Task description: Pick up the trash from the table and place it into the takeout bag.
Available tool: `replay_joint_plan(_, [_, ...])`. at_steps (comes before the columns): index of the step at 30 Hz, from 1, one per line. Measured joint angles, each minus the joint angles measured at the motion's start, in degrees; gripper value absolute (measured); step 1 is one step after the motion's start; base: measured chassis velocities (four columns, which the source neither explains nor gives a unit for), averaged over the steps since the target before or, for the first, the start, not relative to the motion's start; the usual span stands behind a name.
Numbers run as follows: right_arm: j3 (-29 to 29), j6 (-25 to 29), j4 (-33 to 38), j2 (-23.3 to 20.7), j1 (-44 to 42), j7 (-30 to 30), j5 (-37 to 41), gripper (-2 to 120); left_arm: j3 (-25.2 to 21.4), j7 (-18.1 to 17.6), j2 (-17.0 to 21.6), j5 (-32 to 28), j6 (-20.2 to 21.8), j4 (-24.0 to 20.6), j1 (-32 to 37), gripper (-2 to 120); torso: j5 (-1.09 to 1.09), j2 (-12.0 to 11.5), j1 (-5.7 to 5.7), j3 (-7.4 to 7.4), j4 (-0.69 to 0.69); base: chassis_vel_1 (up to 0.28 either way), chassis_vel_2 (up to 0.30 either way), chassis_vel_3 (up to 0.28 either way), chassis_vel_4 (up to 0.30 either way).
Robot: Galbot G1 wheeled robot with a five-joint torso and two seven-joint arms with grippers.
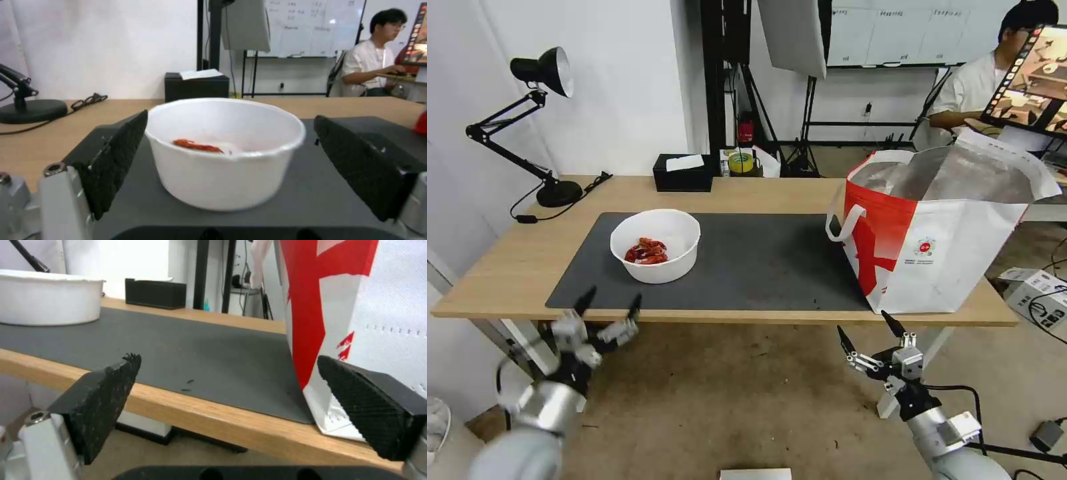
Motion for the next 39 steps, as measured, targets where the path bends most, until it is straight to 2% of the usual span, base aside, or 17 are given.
replay_joint_plan(2, [0.01, 0.0, 0.01, -0.01, 0.0, -0.02, 0.02, 100, 1.75, -1.65, 3.72, -3.26, 1.44, 1.88, -4.23, 100, -0.01, 0.0, 0.0, 0.0, 0.01, 0.0, 0.0, 0.0, 0.0])
replay_joint_plan(3, [0.01, 0.0, 0.01, -0.01, 0.0, -0.02, 0.02, 100, 1.75, -1.65, 3.72, -3.26, 1.44, 1.88, -4.23, 100, -0.01, 0.0, 0.0, 0.0, 0.01, 0.0, 0.0, 0.0, 0.0])
replay_joint_plan(8, [0.01, -0.01, 0.03, -0.02, 0.01, -0.04, 0.04, 100, 7.24, -4.16, 8.68, -8.89, 4.21, 5.74, -14.54, 100, -0.01, 0.0, 0.0, 0.0, 0.01, 0.0, 0.0, 0.0, 0.0])
replay_joint_plan(10, [0.02, -0.02, 0.03, -0.03, 0.01, -0.05, 0.05, 100, 9.06, -4.72, 10.34, -12.67, 7.82, 7.17, -19.27, 100, -0.01, 0.0, 0.0, 0.0, -0.01, 0.0, 0.0, 0.0, 0.0])
replay_joint_plan(11, [0.02, -0.02, 0.03, -0.03, 0.01, -0.05, 0.05, 100, 9.06, -4.72, 10.34, -12.67, 7.82, 7.17, -19.27, 100, -0.01, 0.0, 0.0, 0.0, -0.01, 0.0, 0.0, 0.0, 0.0])
replay_joint_plan(14, [0.01, -0.04, 0.04, -0.04, 0.01, -0.06, 0.07, 100, 8.78, -8.35, 13.14, -18.98, 14.5, 8.04, -22.32, 100, -0.01, 0.0, 0.0, 0.0, 0.04, 0.0, 0.0, 0.0, 0.0])
replay_joint_plan(15, [0.01, -0.04, 0.04, -0.04, 0.01, -0.06, 0.07, 100, 8.78, -8.35, 13.14, -18.98, 14.5, 8.04, -22.32, 100, -0.01, 0.0, 0.0, 0.0, 0.04, 0.0, 0.0, 0.0, 0.0])
replay_joint_plan(17, [0.01, -0.04, 0.05, -0.04, 0.01, -0.07, 0.08, 100, 9.93, -10.49, 14.46, -23.7, 18.91, 9.46, -25.69, 100, 0.02, 0.0, 0.0, 0.0, 0.04, 0.0, 0.0, 0.0, 0.0])
replay_joint_plan(19, [0.02, -0.05, 0.05, -0.04, 0.01, -0.07, 0.08, 100, 10.71, -10.84, 14.7, -25.55, 20.78, 10.3, -27.31, 100, -0.01, 0.0, 0.0, 0.0, 0.03, 0.0, 0.0, 0.0, 0.0])
replay_joint_plan(22, [0.02, -0.07, 0.06, -0.04, 0.01, -0.07, 0.09, 100, 14.61, -11.31, 14.92, -31.53, 27.57, 14.28, -34.16, 100, 0.01, 0.0, 0.0, 0.0, 0.01, 0.0, 0.0, 0.0, 0.0])
replay_joint_plan(23, [0.02, -0.07, 0.06, -0.04, 0.01, -0.07, 0.09, 100, 14.61, -11.31, 14.92, -31.53, 27.57, 14.28, -34.16, 100, 0.01, 0.0, 0.0, 0.0, 0.01, 0.0, 0.0, 0.0, 0.0])
replay_joint_plan(25, [0.02, -0.08, 0.06, -0.04, 0.01, -0.08, 0.09, 100, 17.81, -11.25, 14.53, -34.01, 31.75, 17.27, -38.51, 100, -0.02, 0.0, 0.0, 0.0, 0.01, 0.0, 0.0, 0.0, 0.0])
replay_joint_plan(26, [0.02, -0.08, 0.06, -0.04, 0.01, -0.08, 0.09, 100, 17.81, -11.25, 14.53, -34.01, 31.75, 17.27, -38.51, 100, -0.02, 0.0, 0.0, 0.0, 0.01, 0.0, 0.0, 0.0, 0.0])
replay_joint_plan(28, [0.02, -0.09, 0.07, -0.04, 0.01, -0.08, 0.1, 100, 20.81, -11.25, 13.93, -35.19, 35.36, 19.64, -42.3, 100, -0.01, 0.0, 0.0, 0.0, 0.02, 0.0, 0.0, 0.0, 0.0])
replay_joint_plan(30, [0.02, -0.09, 0.06, -0.04, 0.01, -0.08, 0.1, 100, 22.11, -11.38, 13.62, -35.23, 36.32, 20.6, -43.89, 100, -0.01, 0.0, 0.0, 0.0, 0.01, 0.0, 0.0, 0.0, 0.0])
replay_joint_plan(33, [0.02, -0.1, 0.06, -0.04, 0.01, -0.08, 0.1, 100, 25.71, -14.46, 12.35, -34.52, 39.17, 23.67, -48.32, 100, -0.01, 0.0, 0.0, 0.0, 0.0, 0.0, 0.0, 0.0, 0.0])
replay_joint_plan(39, [0.02, -0.1, 0.07, -0.04, 0.01, -0.08, 0.1, 100, 28.8, -19.47, 11.29, -33.74, 42.13, 26.54, -51.59, 100, -0.01, 0.0, 0.0, 0.0, 0.01, 0.0, 0.0, 0.0, 0.0])
